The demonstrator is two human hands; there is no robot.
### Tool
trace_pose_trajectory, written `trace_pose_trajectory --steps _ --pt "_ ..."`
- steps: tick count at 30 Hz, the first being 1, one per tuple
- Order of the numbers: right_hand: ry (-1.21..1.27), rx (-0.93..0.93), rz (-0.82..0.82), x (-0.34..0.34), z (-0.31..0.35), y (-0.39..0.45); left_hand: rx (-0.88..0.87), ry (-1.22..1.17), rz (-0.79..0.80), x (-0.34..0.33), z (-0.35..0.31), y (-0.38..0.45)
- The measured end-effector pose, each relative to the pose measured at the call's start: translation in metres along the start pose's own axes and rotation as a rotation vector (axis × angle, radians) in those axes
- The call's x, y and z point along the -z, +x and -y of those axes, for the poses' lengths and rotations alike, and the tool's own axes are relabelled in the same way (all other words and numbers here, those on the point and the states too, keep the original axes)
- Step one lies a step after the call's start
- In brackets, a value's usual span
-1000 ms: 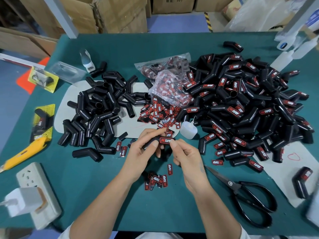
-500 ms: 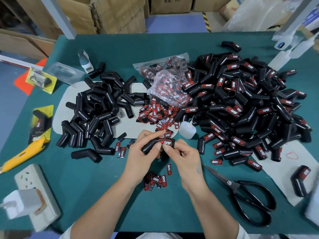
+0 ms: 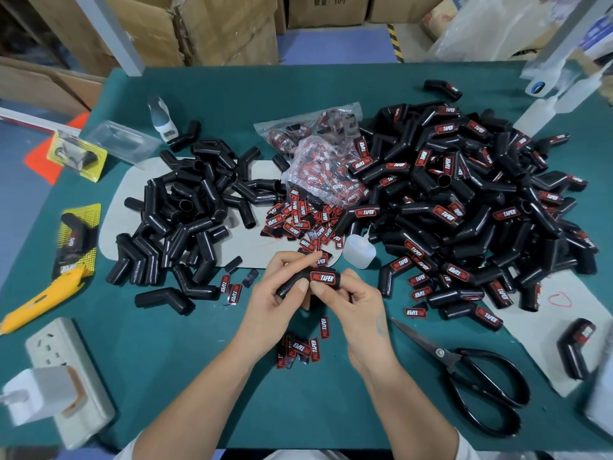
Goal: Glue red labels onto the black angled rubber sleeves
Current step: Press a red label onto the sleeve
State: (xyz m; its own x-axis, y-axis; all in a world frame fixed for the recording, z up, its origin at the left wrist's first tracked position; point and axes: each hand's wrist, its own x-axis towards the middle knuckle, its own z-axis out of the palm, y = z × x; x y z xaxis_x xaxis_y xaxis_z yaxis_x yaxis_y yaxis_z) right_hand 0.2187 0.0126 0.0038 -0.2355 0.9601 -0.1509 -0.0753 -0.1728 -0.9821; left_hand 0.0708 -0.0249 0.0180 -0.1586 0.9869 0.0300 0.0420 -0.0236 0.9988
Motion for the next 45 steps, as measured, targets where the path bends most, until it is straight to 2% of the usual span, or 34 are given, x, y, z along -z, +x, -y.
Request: trace_pose_trajectory --steps 12,14,17,19,25,35,45 --pt "-0.004 -0.021 0.065 0.0 0.011 -0.002 0.058 -0.047 -0.109 -0.001 0.0 0.003" --pt "-0.001 -0.018 0.059 0.001 0.011 -0.001 -0.019 0.018 -0.14 -0.002 -0.001 0.002" --pt "0.008 -0.035 0.059 0.003 0.011 -0.001 -0.181 0.242 -0.122 -0.001 0.001 0.001" --pt "-0.001 -0.042 0.052 0.004 0.009 -0.001 -0.188 0.283 -0.107 -0.001 0.0 0.002" --pt "-0.051 -0.021 0.164 0.007 0.013 -0.002 -0.121 0.197 -0.137 0.002 0.002 0.003" --pt "-0.028 -0.042 0.194 0.005 0.02 -0.003 0.017 -0.085 -0.119 0.005 -0.002 0.003" --pt "-0.033 0.003 0.087 0.002 0.015 -0.002 -0.075 -0.025 -0.11 0.004 -0.006 0.001"
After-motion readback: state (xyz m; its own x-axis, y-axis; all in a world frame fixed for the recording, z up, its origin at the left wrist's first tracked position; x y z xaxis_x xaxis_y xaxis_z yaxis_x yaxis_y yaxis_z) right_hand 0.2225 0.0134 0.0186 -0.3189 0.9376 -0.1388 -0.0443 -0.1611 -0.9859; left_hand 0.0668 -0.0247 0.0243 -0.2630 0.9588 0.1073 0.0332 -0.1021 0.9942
